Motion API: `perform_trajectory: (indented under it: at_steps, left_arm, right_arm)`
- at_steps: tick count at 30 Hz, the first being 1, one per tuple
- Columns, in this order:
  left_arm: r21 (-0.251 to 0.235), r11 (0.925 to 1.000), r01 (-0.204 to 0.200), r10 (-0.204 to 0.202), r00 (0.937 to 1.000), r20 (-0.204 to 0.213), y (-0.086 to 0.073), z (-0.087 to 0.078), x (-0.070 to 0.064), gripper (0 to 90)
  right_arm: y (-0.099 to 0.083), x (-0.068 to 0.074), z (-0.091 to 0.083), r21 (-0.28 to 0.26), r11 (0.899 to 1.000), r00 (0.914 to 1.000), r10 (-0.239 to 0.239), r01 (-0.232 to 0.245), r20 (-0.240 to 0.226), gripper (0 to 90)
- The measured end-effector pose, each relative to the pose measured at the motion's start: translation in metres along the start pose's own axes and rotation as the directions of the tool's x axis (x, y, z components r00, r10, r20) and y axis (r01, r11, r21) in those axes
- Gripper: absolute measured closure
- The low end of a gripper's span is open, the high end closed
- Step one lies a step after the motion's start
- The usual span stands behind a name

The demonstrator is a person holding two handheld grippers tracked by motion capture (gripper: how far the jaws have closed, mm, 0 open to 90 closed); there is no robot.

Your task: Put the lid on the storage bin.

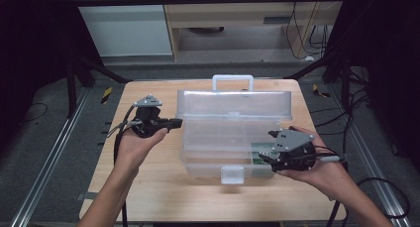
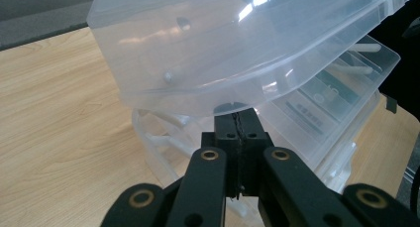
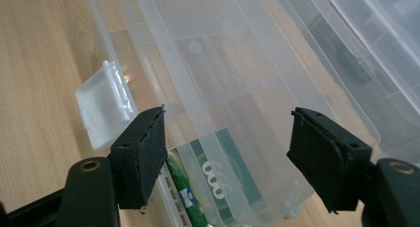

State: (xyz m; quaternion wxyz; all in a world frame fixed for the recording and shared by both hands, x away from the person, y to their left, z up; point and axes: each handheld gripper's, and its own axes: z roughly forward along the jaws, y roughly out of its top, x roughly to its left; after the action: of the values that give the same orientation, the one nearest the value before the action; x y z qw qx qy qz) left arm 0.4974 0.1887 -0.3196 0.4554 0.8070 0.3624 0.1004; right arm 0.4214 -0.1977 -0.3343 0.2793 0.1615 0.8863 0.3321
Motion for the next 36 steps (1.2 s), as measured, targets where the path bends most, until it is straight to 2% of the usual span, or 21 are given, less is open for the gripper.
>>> perform_trajectory:
  at_steps: [9,13,24,31,36]
  left_arm:
    - [0.003,1.0,-0.009,0.009,1.0,0.0,-0.003,0.001,-0.004,90.0]
    - [0.005,0.9999,-0.014,0.014,0.9999,0.0,-0.005,0.001,-0.005,89.9]
    - [0.003,0.9997,-0.025,0.025,0.9997,0.0,-0.013,0.002,-0.007,89.9]
    - [0.009,0.9993,-0.038,0.038,0.9993,0.0,-0.019,0.002,-0.009,89.9]
    - [0.011,0.9991,-0.042,0.042,0.9991,-0.003,-0.024,0.001,-0.011,89.9]
  right_arm:
    - [-0.007,0.0,-0.011,-0.011,0.998,0.9982,0.059,-0.059,0.008,29.3]
    - [-0.012,-0.001,-0.019,-0.026,0.996,0.996,0.088,-0.087,0.018,33.2]
    - [-0.023,-0.002,-0.035,-0.047,0.989,0.9858,0.145,-0.141,0.085,38.8]
    - [-0.033,-0.002,-0.048,-0.071,0.984,0.9722,0.176,-0.166,0.155,43.3]
    - [-0.041,-0.003,-0.055,-0.065,0.98,0.9611,0.196,-0.187,0.194,44.8]
